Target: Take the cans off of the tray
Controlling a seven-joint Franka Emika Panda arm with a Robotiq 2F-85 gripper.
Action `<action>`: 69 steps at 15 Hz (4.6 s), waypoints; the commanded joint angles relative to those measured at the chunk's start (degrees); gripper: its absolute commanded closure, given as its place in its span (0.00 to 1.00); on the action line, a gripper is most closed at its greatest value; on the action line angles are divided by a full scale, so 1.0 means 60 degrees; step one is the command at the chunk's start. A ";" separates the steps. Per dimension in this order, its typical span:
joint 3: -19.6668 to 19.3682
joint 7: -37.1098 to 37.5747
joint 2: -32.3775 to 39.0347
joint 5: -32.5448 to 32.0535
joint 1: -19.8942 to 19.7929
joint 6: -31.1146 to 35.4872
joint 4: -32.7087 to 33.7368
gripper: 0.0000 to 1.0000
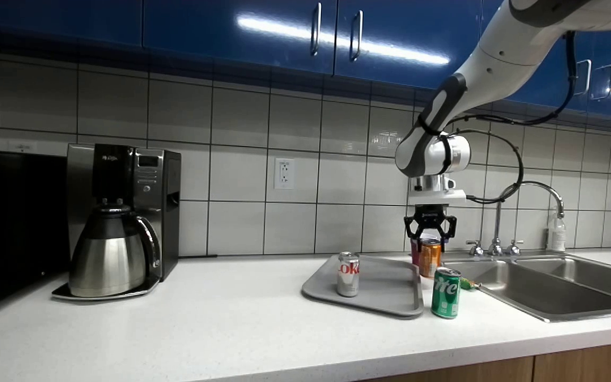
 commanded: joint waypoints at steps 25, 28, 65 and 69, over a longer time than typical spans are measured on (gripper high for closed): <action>0.0039 -0.0124 -0.0182 0.0317 -0.0633 0.0391 -0.0734 0.00; 0.0012 -0.0070 -0.0323 0.0278 -0.0606 0.0532 -0.0830 0.00; 0.1013 0.0410 -0.2049 -0.1277 0.0755 0.1276 -0.1669 0.00; 0.1255 0.0289 -0.2024 -0.1220 0.0881 0.1283 -0.1643 0.00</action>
